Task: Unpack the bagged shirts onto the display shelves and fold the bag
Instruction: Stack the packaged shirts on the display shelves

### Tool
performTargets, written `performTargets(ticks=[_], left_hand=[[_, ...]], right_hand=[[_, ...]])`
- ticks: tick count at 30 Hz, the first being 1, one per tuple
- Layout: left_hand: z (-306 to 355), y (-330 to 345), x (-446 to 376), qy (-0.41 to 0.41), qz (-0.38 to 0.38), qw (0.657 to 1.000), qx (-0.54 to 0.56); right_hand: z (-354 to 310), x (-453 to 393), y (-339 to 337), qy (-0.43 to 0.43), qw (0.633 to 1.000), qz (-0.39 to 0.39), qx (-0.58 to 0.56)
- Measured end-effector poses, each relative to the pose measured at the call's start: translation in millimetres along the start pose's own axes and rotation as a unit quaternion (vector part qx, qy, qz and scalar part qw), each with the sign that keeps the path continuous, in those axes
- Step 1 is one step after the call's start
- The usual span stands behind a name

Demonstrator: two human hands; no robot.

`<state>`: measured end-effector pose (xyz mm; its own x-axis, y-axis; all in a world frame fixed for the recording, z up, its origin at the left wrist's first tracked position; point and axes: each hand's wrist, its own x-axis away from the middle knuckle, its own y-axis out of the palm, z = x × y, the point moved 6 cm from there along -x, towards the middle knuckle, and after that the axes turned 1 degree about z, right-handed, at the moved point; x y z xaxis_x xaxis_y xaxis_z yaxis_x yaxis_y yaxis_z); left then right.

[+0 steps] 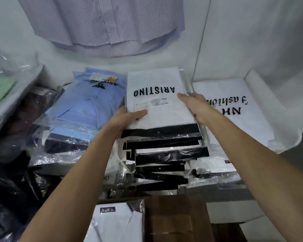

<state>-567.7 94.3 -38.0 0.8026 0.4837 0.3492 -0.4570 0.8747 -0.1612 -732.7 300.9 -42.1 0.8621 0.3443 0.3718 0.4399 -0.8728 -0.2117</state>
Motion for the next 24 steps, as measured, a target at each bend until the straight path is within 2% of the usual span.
performTargets(ticks=[4, 7, 10, 12, 15, 18, 20, 21, 24], left_hand=[[4, 0, 6, -0.001, 0.009, 1.0, 0.007], [11, -4, 21, 0.028, 0.035, 0.999, 0.01], [16, -10, 47, 0.081, 0.065, 0.992, -0.074], [18, -14, 73, 0.11, 0.098, 0.983, -0.11], [10, -24, 116, 0.142, 0.15, 0.974, -0.094], [-29, -41, 154, 0.149, 0.199, 0.967, -0.049], [-69, -49, 179, 0.127, 0.224, 0.966, -0.028], [-93, -54, 190, 0.1, 0.228, 0.968, -0.029], [-168, -74, 224, -0.012, 0.213, 0.974, -0.079]], right_hand=[[-4, 6, -3, -0.003, 0.999, 0.042, 0.02], [-10, 20, -8, -0.04, 0.993, 0.086, 0.07], [-14, 43, -11, -0.089, 0.982, 0.106, 0.132], [-15, 60, -11, -0.111, 0.963, 0.13, 0.208], [-18, 104, -7, -0.18, 0.911, 0.205, 0.309], [3, 172, 10, -0.284, 0.891, 0.262, 0.238], [44, 207, 37, -0.296, 0.909, 0.227, 0.187], [71, 217, 54, -0.273, 0.928, 0.187, 0.17], [150, 243, 107, -0.132, 0.98, 0.065, 0.134]])
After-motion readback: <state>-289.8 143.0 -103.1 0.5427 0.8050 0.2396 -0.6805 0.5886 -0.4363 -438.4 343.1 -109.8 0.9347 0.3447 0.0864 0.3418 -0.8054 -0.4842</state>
